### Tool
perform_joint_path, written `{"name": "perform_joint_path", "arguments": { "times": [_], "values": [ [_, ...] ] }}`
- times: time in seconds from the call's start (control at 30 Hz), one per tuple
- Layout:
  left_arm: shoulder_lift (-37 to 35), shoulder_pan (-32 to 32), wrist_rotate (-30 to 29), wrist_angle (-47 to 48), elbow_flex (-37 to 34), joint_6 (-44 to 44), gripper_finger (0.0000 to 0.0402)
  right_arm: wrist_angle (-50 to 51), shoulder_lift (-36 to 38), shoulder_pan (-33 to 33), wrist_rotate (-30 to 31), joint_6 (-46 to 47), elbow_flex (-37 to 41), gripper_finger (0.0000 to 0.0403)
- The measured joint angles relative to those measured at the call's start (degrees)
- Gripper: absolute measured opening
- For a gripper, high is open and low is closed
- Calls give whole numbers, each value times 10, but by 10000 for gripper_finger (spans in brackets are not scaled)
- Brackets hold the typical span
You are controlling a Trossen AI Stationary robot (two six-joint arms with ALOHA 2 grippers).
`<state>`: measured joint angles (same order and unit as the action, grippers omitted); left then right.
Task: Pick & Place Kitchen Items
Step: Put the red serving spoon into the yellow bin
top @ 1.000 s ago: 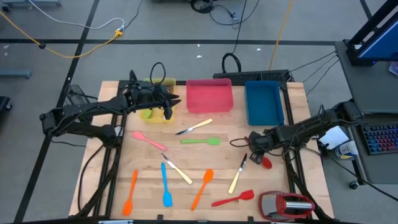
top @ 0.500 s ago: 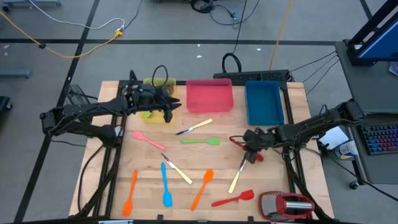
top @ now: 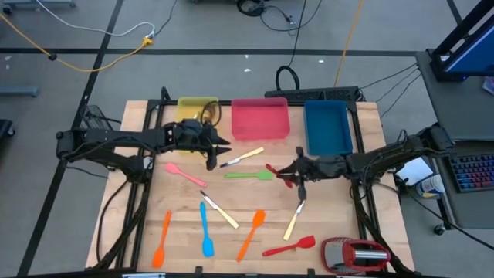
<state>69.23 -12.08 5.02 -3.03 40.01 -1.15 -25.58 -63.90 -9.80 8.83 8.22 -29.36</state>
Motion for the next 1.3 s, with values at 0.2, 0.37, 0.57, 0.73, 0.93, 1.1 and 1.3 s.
{"name": "perform_joint_path", "arguments": {
  "times": [0.2,0.37,0.57,0.73,0.93,1.1,1.3],
  "values": [
    [52,34,0,-74,0,5,111,-54,0,17,0,-49,0,37],
    [107,58,0,-167,0,8,111,-102,-13,29,0,-72,0,37],
    [163,78,-1,-283,0,8,111,-191,-56,38,0,-112,-1,38],
    [196,89,-1,-386,0,9,111,-245,-99,43,0,-118,-1,38],
    [208,99,-1,-450,0,28,111,-310,-149,50,-1,-119,-1,38],
    [208,106,-1,-486,0,56,111,-314,-175,50,-1,-119,-1,38],
    [208,107,-1,-504,0,64,111,-334,-200,50,-1,-119,-1,38]
  ]
}}
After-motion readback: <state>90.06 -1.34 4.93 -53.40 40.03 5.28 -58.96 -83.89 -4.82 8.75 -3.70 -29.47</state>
